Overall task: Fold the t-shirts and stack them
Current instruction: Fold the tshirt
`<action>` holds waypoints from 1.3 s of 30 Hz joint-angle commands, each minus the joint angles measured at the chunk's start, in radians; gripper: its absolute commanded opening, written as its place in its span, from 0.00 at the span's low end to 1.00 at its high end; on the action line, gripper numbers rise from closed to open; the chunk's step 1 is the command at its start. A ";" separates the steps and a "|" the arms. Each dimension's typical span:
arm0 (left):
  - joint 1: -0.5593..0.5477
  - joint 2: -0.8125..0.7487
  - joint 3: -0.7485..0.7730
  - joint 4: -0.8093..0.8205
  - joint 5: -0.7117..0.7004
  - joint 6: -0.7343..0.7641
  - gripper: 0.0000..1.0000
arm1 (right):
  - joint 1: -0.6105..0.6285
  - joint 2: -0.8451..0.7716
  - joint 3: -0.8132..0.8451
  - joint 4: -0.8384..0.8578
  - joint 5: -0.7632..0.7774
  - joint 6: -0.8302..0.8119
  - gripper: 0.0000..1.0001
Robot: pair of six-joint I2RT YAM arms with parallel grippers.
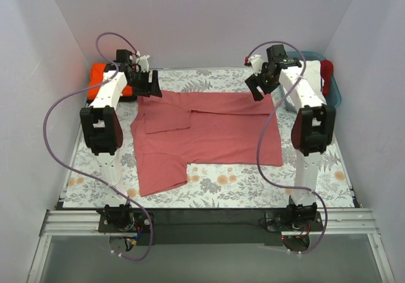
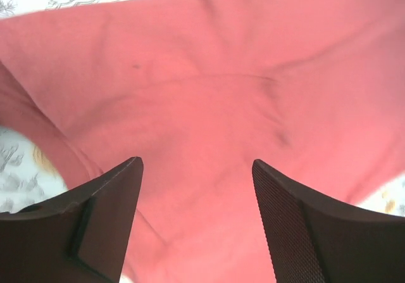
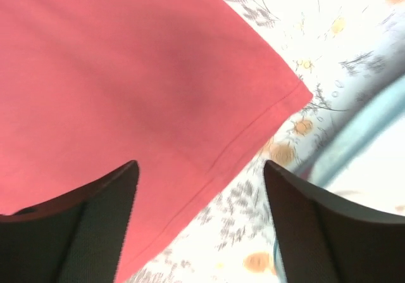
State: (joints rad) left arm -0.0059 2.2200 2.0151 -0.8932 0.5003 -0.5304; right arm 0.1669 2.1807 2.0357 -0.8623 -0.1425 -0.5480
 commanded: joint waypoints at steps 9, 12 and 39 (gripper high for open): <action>0.004 -0.724 -0.608 -0.191 0.153 0.420 0.71 | 0.066 -0.677 -0.666 -0.136 -0.112 -0.204 0.74; 0.035 -0.802 -0.711 -0.205 0.132 0.429 0.70 | 0.072 -0.789 -0.848 -0.132 -0.068 -0.233 0.64; 0.034 -0.844 -0.872 -0.204 0.109 0.428 0.67 | 0.088 -0.785 -1.298 0.221 0.138 -0.291 0.47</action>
State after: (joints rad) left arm 0.0250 1.4101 1.1519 -1.0962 0.6201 -0.1307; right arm 0.2508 1.3872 0.7666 -0.6922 -0.0219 -0.8188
